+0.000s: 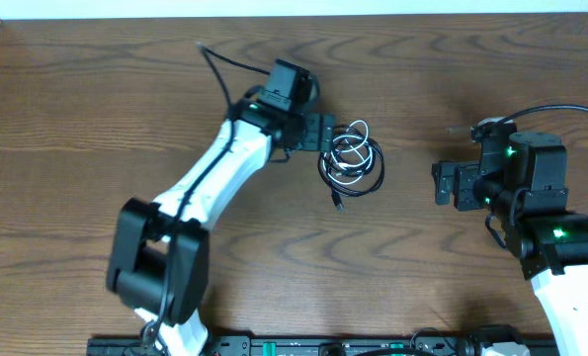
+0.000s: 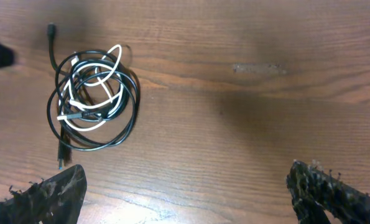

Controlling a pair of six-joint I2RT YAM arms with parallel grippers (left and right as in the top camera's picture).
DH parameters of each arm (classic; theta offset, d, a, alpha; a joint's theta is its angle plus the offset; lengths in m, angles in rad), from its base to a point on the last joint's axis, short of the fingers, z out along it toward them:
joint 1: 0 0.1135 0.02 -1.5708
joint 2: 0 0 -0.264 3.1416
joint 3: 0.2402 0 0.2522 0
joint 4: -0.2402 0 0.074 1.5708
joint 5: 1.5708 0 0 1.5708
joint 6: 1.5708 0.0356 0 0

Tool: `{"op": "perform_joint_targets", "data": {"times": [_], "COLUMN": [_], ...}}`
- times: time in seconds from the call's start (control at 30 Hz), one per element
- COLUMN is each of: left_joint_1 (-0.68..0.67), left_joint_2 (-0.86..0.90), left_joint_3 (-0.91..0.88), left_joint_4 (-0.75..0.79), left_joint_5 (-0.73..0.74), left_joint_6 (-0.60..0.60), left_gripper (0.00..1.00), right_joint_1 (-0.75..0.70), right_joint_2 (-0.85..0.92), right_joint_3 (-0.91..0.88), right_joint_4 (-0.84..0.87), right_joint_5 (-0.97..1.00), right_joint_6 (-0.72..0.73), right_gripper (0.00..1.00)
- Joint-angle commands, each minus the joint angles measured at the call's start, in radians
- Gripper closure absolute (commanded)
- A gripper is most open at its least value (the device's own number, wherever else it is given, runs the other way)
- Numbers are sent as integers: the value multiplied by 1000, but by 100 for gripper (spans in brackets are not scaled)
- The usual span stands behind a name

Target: Untangle cables

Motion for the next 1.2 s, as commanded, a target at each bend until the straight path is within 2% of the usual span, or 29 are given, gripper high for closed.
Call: {"op": "perform_joint_targets", "data": {"times": [0.0,0.17,0.33,0.47,0.57,0.67,0.97,1.17], "left_joint_1": [-35,-60,-76,-76,-76,-78,-82,-82], "left_joint_2": [64,150,211,225,224,224,216,132], "left_joint_3": [16,16,16,16,16,16,16,16], "left_joint_4": [34,93,133,130,129,95,-26,-51], "left_joint_5": [-14,-14,-14,-14,-13,-13,-5,132], "left_joint_6": [-12,-13,-13,-13,-13,-14,-13,-13], "left_gripper": [7,8,14,34,44,62,73,78], "right_joint_1": [3,3,3,3,3,3,3,3], "right_joint_2": [-9,-9,-9,-9,-9,-9,-9,0], "right_joint_3": [20,20,20,20,20,20,19,18], "right_joint_4": [-1,-10,-27,-37,-38,-39,-42,-42], "right_joint_5": [-6,-7,-6,-6,-6,-6,-7,-47], "right_joint_6": [13,13,13,13,13,13,13,13], "right_gripper": [1,1,1,1,1,1,1,1]}}
